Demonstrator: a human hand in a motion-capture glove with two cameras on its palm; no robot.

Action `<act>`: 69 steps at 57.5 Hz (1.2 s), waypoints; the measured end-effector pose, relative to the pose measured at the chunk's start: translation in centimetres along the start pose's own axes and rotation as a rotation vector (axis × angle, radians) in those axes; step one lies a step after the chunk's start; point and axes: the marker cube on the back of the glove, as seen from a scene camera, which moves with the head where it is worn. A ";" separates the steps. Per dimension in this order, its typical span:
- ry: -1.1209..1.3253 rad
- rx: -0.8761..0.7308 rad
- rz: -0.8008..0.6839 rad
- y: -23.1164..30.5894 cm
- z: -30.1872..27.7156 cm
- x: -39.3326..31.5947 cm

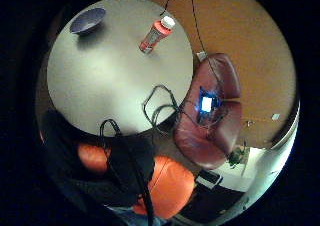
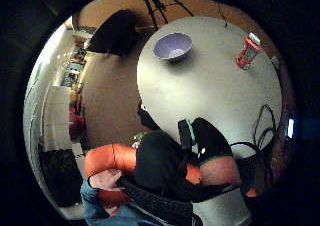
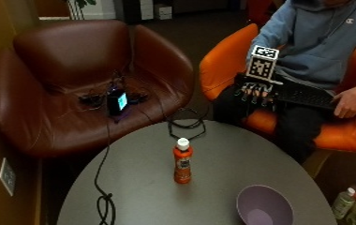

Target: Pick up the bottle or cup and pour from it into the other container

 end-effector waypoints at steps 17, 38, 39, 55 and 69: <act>0.024 -0.011 -0.036 -0.8 -1.1 -2.8; 0.036 -0.017 -0.040 -3.1 -2.1 -4.5; 0.039 -0.018 -0.040 -3.2 -2.1 -4.6; 0.057 -0.043 -0.033 -7.3 -2.5 -4.3; 0.033 -0.029 -0.032 -12.2 -3.3 -3.8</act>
